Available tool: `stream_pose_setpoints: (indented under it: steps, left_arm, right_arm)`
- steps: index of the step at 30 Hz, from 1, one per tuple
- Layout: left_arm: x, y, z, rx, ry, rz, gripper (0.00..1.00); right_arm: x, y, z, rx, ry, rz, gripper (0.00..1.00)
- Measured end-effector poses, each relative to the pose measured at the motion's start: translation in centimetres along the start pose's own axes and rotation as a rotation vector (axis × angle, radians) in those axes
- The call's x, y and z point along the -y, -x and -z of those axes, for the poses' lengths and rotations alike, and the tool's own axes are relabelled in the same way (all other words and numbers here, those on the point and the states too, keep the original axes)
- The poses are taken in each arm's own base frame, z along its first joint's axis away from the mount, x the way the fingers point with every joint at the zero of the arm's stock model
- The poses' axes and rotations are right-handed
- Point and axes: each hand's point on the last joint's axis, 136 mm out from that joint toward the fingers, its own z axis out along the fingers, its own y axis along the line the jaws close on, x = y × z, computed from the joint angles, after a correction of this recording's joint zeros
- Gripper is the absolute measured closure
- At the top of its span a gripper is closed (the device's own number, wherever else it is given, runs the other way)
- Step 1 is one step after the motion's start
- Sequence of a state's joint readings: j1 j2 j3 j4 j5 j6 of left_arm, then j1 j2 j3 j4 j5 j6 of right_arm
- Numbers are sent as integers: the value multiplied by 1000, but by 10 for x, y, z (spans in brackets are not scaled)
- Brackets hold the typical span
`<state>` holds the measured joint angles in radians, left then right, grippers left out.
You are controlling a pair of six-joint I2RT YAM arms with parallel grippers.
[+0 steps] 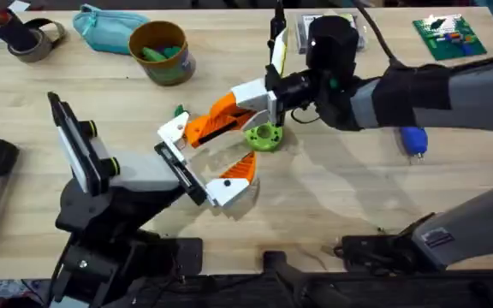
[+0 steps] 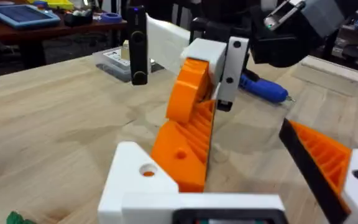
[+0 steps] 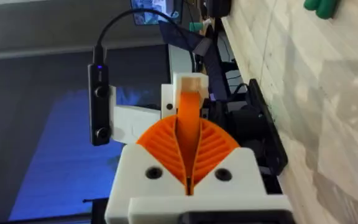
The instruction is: Pick up the gripper from the table and insert it into the empty holder that is missing its gripper. Then pick up a screw, insert it into the mounting hole, and use the screwdriver to tighten it. Finally, clean up the table by picking up the vegetable and placing it into the bucket.
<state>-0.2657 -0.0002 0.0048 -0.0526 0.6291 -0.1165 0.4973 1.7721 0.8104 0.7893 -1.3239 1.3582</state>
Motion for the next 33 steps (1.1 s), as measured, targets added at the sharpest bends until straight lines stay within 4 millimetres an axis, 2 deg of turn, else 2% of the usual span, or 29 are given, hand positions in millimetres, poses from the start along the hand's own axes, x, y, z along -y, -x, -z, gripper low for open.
stream_pose_setpoints:
  steps: [17, 24, 33]
  left_arm:
    - [-10, 1, 1, 7, 54, 16, 13]
    - [-12, 0, 1, 5, 67, 45, 13]
    - [-8, -1, 0, -2, 41, 56, 13]
  right_arm:
    - [2, 4, -10, 35, -15, 36, 981]
    - [15, 8, -12, 26, -20, 20, 981]
    - [17, 3, -7, -22, -6, -3, 980]
